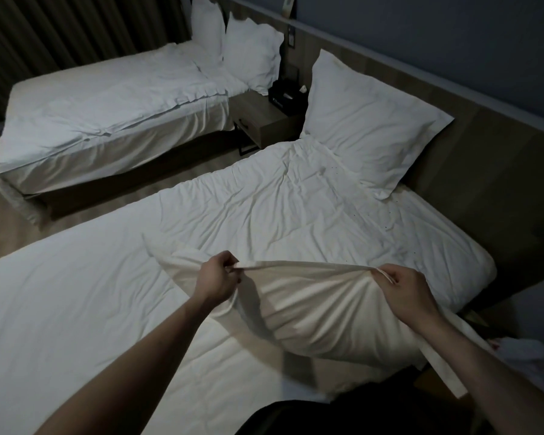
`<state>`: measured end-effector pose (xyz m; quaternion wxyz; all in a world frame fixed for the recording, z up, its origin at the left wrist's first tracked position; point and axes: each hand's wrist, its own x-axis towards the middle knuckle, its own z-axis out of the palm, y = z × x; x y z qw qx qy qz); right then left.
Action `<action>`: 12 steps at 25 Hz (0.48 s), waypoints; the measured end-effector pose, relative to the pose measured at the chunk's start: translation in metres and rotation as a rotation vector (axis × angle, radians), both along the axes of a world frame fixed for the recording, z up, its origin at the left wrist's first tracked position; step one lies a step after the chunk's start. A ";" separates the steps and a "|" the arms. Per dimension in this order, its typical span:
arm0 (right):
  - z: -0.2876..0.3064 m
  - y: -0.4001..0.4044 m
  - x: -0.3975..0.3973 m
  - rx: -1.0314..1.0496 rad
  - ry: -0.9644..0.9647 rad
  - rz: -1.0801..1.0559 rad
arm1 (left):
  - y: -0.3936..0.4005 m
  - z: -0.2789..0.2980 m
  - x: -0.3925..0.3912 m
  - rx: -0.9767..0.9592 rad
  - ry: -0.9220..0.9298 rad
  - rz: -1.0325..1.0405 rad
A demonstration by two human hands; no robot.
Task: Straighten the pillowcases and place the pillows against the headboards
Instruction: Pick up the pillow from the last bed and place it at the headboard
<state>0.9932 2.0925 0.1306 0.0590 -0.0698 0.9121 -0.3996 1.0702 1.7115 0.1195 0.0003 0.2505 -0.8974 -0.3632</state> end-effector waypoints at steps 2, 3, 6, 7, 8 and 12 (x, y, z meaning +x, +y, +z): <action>0.005 0.014 -0.009 0.014 0.021 -0.014 | 0.013 0.004 -0.013 0.012 0.076 0.012; 0.004 0.022 -0.015 0.030 0.016 -0.020 | 0.021 0.004 -0.020 0.009 0.089 0.001; -0.012 0.055 -0.033 0.114 -0.049 -0.001 | 0.047 -0.007 -0.048 0.042 0.064 -0.041; -0.022 0.067 -0.038 0.155 -0.064 0.012 | 0.059 -0.011 -0.057 0.050 0.050 -0.058; -0.032 0.080 -0.044 0.189 -0.076 0.014 | 0.071 -0.016 -0.067 0.054 0.043 -0.073; -0.049 0.106 -0.076 0.157 -0.167 -0.005 | 0.112 -0.029 -0.107 0.059 0.016 -0.014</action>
